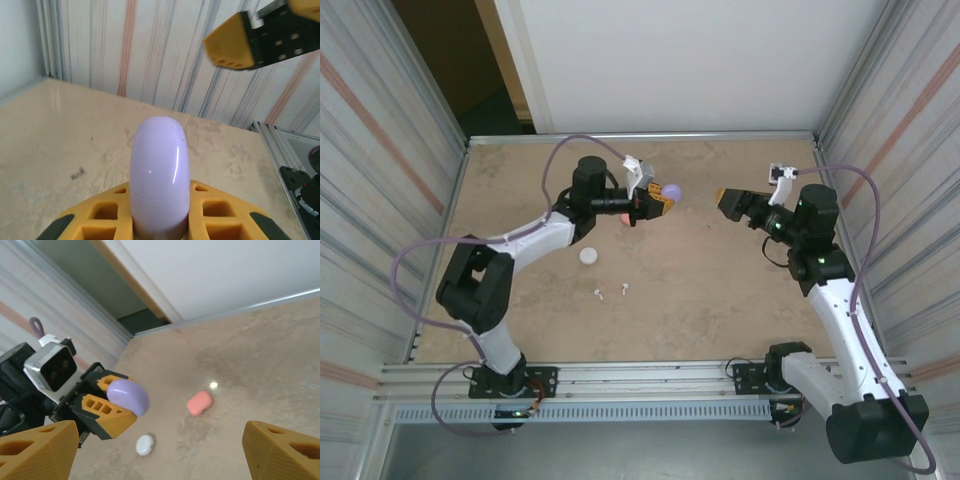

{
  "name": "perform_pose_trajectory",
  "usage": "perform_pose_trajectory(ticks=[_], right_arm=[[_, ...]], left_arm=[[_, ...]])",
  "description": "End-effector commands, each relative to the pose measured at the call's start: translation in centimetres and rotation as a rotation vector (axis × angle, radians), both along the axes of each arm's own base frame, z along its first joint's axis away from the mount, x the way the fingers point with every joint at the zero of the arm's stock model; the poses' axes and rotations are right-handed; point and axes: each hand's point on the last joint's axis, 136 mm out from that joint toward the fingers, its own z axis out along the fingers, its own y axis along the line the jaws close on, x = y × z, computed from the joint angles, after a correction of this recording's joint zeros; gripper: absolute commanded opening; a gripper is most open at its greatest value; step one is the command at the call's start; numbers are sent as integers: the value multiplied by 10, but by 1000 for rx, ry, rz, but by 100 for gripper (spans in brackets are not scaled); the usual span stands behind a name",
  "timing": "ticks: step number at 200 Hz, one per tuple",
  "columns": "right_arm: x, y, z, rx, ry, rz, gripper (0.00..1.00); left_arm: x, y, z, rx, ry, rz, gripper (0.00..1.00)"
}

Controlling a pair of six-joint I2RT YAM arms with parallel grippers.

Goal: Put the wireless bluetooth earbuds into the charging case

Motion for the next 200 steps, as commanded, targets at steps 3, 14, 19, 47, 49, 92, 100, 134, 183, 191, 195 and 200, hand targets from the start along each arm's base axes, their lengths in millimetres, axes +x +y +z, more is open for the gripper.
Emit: perform_pose_trajectory(ticks=[3, 14, 19, 47, 49, 92, 100, 134, 183, 191, 195, 200], right_arm=[[-3, -12, -6, -3, 18, -55, 84], [-4, -15, -8, -6, 23, -65, 84], [-4, -16, -9, -8, 26, -70, 84], [-5, -22, -16, -24, 43, -90, 85], [-5, -22, -16, -25, 45, -91, 84], [-5, -27, -23, -31, 58, -107, 84], [-4, -27, -24, -33, 59, -109, 84], [-4, -30, -29, -39, 71, -121, 84], [-5, -33, -33, -42, 79, -134, 84], [-5, -33, -33, -42, 80, -136, 84], [-5, -33, -33, -42, 80, -136, 84], [-5, -33, -34, -41, 81, -138, 84]], left_arm=[[22, -1, -25, 88, 91, 43, 0], [31, -4, -38, 125, 137, 59, 0], [33, -6, -42, 141, 155, 67, 0], [50, -9, -74, 246, 241, 118, 0], [51, -9, -76, 252, 247, 120, 0], [65, -11, -106, 337, 344, 167, 0], [67, -11, -106, 340, 352, 172, 0], [74, -15, -136, 379, 428, 182, 0], [82, -19, -164, 442, 495, 210, 0], [82, -20, -168, 454, 502, 213, 0], [83, -19, -170, 459, 503, 218, 0], [84, -20, -171, 463, 504, 223, 0]])
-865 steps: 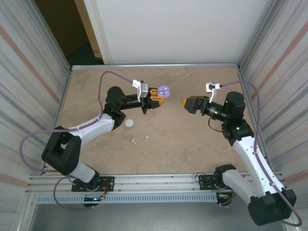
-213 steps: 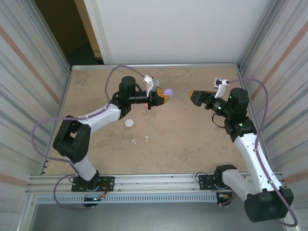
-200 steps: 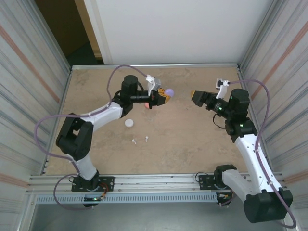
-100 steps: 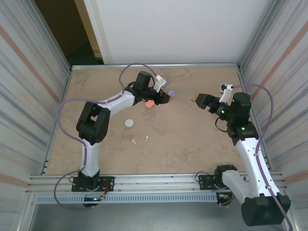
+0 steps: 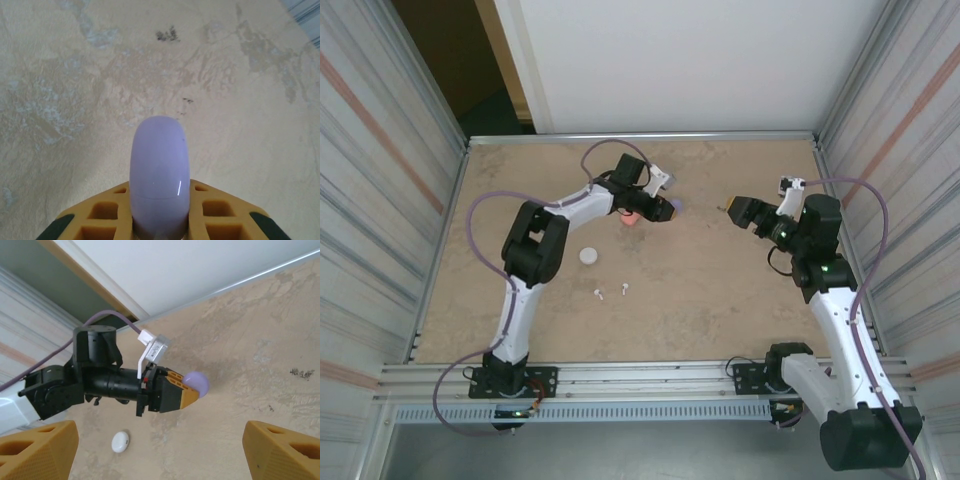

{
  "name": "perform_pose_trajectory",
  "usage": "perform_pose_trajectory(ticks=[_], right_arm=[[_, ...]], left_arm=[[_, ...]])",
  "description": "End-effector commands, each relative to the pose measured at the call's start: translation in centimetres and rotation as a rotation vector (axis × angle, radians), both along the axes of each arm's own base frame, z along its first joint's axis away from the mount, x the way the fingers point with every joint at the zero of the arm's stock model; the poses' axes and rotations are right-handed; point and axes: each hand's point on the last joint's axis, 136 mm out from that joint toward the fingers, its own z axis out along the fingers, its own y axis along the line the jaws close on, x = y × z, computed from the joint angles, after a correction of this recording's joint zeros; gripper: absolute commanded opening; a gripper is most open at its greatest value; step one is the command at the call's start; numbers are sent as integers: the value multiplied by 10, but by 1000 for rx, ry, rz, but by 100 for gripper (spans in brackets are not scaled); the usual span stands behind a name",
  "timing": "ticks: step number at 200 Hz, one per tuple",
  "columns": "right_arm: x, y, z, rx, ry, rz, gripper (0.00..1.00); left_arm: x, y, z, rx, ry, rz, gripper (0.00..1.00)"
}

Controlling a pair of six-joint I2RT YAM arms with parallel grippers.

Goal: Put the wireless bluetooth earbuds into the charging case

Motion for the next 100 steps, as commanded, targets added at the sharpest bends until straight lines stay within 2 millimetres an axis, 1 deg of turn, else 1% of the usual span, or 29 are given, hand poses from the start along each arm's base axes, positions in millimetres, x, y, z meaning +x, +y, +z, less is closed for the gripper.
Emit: perform_pose_trajectory(ticks=[1, 55, 100], right_arm=[[-2, -5, -3, -18, -6, -21, 84], [-5, -9, -3, -17, -12, -46, 84], [-12, -12, -1, -15, -21, -64, 84]], left_arm=[[3, -3, -3, 36, 22, 18, 0], [7, -4, -19, 59, 47, 34, 0], [9, -8, -32, 71, 80, 33, 6]])
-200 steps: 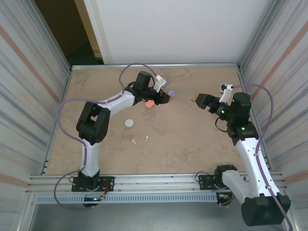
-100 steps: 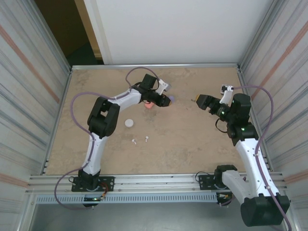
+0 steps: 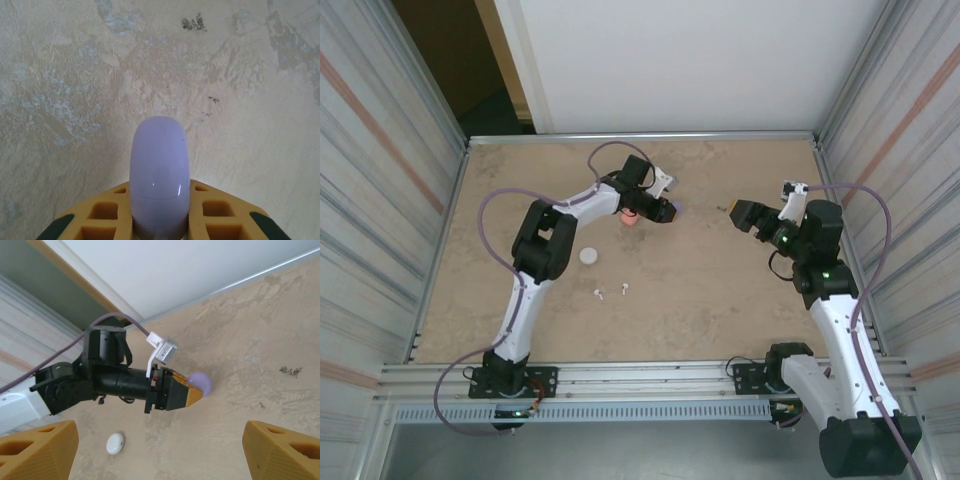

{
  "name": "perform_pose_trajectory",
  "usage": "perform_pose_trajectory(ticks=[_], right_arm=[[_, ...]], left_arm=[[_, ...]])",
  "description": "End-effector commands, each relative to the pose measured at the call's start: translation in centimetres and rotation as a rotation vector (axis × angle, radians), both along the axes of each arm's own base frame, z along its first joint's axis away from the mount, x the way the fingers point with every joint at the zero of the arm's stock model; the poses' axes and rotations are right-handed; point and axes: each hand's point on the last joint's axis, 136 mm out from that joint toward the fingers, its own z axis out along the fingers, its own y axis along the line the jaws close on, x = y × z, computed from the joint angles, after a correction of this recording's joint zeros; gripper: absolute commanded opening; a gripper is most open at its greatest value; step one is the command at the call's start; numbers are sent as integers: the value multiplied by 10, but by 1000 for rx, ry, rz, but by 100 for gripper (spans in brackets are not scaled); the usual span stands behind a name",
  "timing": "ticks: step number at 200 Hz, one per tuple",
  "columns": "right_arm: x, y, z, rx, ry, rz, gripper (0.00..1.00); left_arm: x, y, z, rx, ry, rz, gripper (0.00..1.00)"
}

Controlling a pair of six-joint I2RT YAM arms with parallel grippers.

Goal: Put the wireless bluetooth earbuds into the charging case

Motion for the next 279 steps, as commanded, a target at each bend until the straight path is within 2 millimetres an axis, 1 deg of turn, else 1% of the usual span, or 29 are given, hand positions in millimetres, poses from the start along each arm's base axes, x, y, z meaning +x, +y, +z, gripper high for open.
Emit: perform_pose_trajectory(ticks=[1, 42, 63, 74, 113, 131, 156, 181, 187, 214, 228, 232, 234, 235, 239, 257, 272, 279], right_arm=[[-5, -6, 0, -6, -7, -33, 84], [-9, -9, -3, -12, -5, -48, 84], [-11, -9, -3, -12, -4, -47, 84], [-11, -9, -2, -13, -6, -48, 84], [-13, -10, -1, -17, -8, -52, 84], [-14, -11, -2, -19, -8, -54, 84], [-15, -10, -1, -18, -8, -53, 84], [-16, -10, -2, -22, -9, -51, 84], [-16, -10, -1, -22, -11, -49, 84], [-16, -8, 1, -19, -20, -39, 85], [-16, -6, 4, -13, -35, -27, 87], [-16, -5, 4, -13, -40, -20, 87], [-17, -5, 5, -11, -44, -15, 87], [-17, -5, 6, -10, -45, -15, 87], [-17, -3, 6, -8, -49, -8, 87], [-17, 0, 10, 5, -58, 6, 87], [-17, 3, 11, 17, -51, 16, 87], [-17, 5, 10, 23, -43, 23, 87]], left_arm=[[-1, -4, -8, 17, 34, 5, 6], [-1, -8, -13, 34, 36, 3, 19], [-1, -8, -14, 39, 39, 4, 23], [-1, -7, -15, 41, 40, 3, 28], [-2, -5, -12, 50, 31, 3, 40], [-2, -4, -10, 55, 24, 6, 43], [-2, -3, 1, 47, 2, 7, 46], [-4, -5, 26, 0, -31, 3, 48], [-4, -6, 37, -21, -50, 4, 48], [-10, -4, 74, -94, -116, 11, 50], [-13, -2, 95, -127, -157, 19, 51], [-13, -1, 100, -135, -171, 21, 51], [-14, -1, 99, -136, -170, 22, 51], [-14, -1, 106, -144, -183, 23, 51], [-16, 1, 115, -155, -200, 28, 51], [-18, 8, 138, -189, -259, 60, 53], [-16, 20, 151, -207, -301, 114, 55], [-15, 26, 154, -213, -313, 141, 55]])
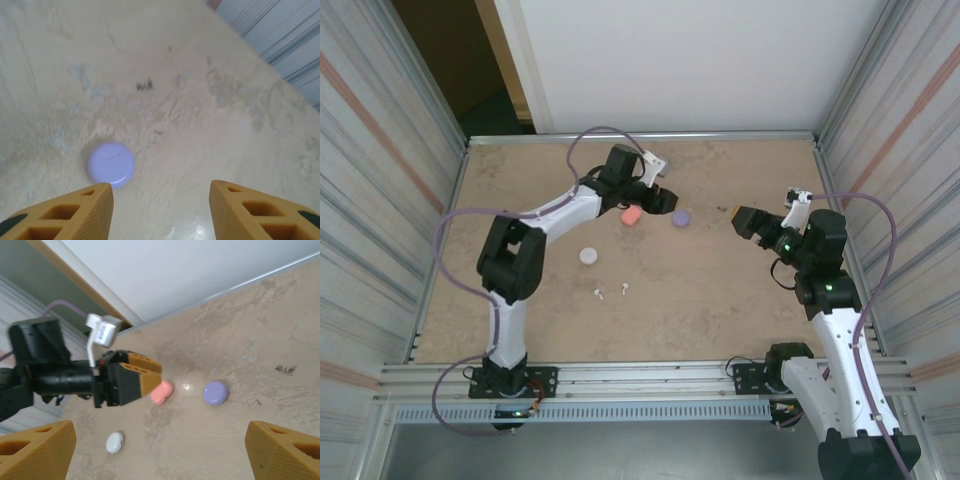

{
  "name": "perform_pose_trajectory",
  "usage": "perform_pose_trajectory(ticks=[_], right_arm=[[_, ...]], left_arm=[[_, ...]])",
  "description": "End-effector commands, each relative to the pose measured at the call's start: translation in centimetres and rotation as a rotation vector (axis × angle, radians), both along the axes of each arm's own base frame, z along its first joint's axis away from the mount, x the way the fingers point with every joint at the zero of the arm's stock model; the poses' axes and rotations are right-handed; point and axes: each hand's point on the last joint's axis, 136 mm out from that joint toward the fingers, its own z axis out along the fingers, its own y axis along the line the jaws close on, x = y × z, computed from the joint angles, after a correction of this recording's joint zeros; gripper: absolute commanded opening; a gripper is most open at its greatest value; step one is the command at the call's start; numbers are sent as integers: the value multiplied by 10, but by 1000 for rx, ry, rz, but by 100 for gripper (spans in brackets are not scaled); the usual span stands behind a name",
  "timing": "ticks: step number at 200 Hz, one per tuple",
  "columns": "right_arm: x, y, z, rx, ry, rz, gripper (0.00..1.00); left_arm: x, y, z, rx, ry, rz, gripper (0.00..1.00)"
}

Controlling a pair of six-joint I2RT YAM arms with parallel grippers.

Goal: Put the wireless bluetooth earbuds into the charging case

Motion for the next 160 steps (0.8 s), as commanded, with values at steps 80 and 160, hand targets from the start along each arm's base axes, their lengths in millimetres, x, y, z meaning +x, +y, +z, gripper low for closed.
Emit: perform_pose_trajectory(ticks=[80, 160], right_arm=[[9, 65, -20, -27, 116, 154, 86], [27, 172, -75, -184, 284, 397, 80]], left_arm=[[17, 102, 73, -305, -128, 365, 57], [-3, 176, 102, -280, -283, 617, 63]])
